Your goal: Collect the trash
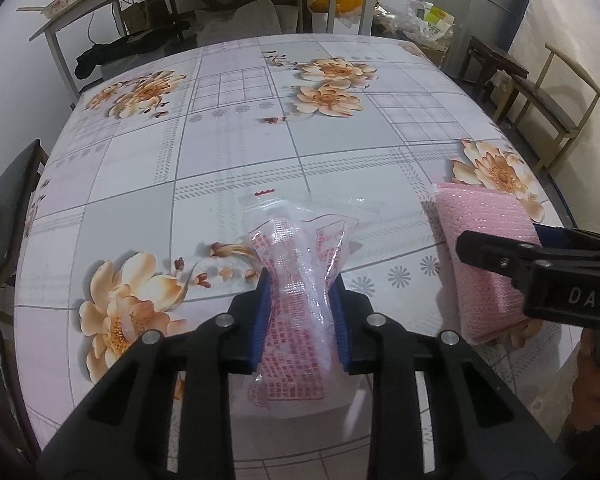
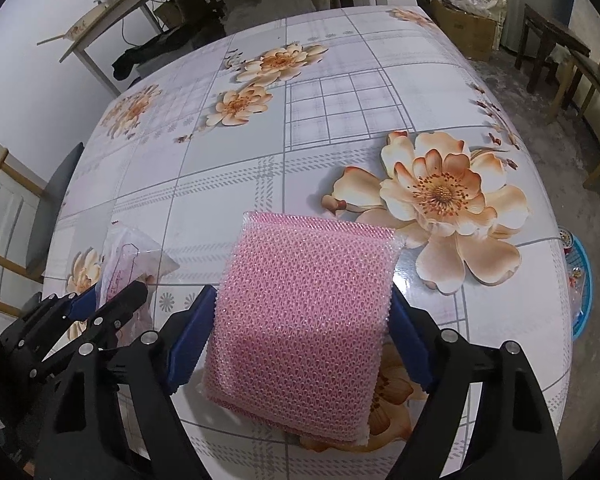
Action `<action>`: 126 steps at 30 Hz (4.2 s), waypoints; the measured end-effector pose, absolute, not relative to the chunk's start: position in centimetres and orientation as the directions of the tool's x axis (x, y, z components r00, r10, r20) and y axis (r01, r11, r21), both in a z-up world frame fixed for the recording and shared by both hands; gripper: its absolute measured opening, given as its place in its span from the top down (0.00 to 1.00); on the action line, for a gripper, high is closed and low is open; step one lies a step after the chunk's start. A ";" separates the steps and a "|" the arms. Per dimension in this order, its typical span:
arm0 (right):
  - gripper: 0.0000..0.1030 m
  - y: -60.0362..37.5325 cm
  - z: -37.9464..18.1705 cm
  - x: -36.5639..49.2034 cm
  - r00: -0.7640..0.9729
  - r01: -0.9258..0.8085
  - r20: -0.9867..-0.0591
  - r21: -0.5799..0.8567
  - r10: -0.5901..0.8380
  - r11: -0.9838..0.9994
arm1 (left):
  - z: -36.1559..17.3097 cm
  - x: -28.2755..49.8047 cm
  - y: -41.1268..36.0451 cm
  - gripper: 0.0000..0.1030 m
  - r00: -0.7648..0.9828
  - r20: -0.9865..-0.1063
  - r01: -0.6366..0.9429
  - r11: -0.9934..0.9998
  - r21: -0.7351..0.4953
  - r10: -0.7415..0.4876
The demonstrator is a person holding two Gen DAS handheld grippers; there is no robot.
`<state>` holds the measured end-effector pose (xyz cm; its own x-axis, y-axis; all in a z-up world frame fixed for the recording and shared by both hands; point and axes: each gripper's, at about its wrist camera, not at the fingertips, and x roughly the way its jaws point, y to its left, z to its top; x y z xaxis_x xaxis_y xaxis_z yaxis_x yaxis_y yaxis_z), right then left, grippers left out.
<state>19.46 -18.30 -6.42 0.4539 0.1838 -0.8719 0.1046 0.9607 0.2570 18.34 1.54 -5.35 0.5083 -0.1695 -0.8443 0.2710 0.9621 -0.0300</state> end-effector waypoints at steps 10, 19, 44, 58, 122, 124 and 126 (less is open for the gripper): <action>0.23 -19.5 -5.3 19.0 0.484 0.119 -0.855 0.277 0.187 0.954 | -4.3 18.0 1.9 0.76 0.538 -0.829 0.261 0.965 -0.011 -0.155; 0.23 -20.2 -4.6 18.6 0.506 0.121 -0.840 0.296 0.198 0.947 | -3.0 17.5 1.8 0.76 0.567 -0.810 0.263 0.965 0.008 -0.148; 0.23 -27.5 -2.7 15.2 0.615 0.181 -0.734 0.486 0.287 0.855 | 0.2 16.2 -2.7 0.77 0.607 -0.774 0.344 0.938 0.054 -0.178; 0.23 -50.1 -3.0 -2.5 0.718 0.641 -0.682 0.569 -0.139 0.515 | 4.7 18.1 -19.2 0.77 0.333 -0.777 0.677 0.708 -0.198 -0.535; 0.06 -39.7 -0.3 -8.2 0.660 0.609 -0.628 0.125 -0.414 0.783 | 5.2 7.9 -22.1 0.08 0.352 -0.774 0.632 0.744 -0.217 -0.526; 0.06 -38.1 0.0 -9.0 0.637 0.627 -0.624 0.078 -0.452 0.775 | 4.6 6.4 -20.4 0.08 0.389 -0.770 0.592 0.778 -0.212 -0.506; 0.06 -36.3 -0.2 -9.7 0.600 0.641 -0.625 0.000 -0.500 0.768 | 3.9 5.1 -19.4 0.08 0.426 -0.761 0.580 0.793 -0.185 -0.489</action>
